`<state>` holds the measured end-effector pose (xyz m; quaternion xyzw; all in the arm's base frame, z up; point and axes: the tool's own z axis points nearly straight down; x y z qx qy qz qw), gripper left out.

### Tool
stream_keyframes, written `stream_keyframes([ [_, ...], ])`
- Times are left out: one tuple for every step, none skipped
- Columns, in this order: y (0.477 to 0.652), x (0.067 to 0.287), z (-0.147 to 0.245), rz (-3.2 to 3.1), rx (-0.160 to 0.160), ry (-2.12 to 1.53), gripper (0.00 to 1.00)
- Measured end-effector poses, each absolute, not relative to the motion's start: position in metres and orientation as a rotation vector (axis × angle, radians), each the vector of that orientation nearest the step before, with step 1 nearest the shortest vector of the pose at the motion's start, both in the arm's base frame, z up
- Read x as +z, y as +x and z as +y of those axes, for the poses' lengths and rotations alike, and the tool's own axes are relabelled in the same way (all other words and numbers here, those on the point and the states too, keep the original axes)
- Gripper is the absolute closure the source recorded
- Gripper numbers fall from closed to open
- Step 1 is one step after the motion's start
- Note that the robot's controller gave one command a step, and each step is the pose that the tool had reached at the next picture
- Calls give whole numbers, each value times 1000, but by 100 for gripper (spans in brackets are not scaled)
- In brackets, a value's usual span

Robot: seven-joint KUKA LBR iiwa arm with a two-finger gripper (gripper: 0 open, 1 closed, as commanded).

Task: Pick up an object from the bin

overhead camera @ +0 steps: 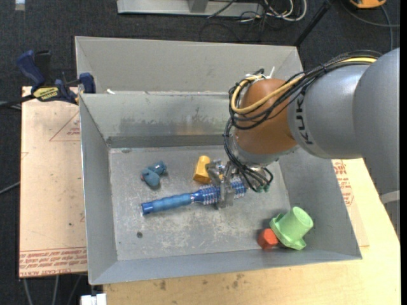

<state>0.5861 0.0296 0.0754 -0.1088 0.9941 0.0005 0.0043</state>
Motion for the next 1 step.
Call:
stream_keyframes([
  [599,204,-5,3118,-2,-278,100],
])
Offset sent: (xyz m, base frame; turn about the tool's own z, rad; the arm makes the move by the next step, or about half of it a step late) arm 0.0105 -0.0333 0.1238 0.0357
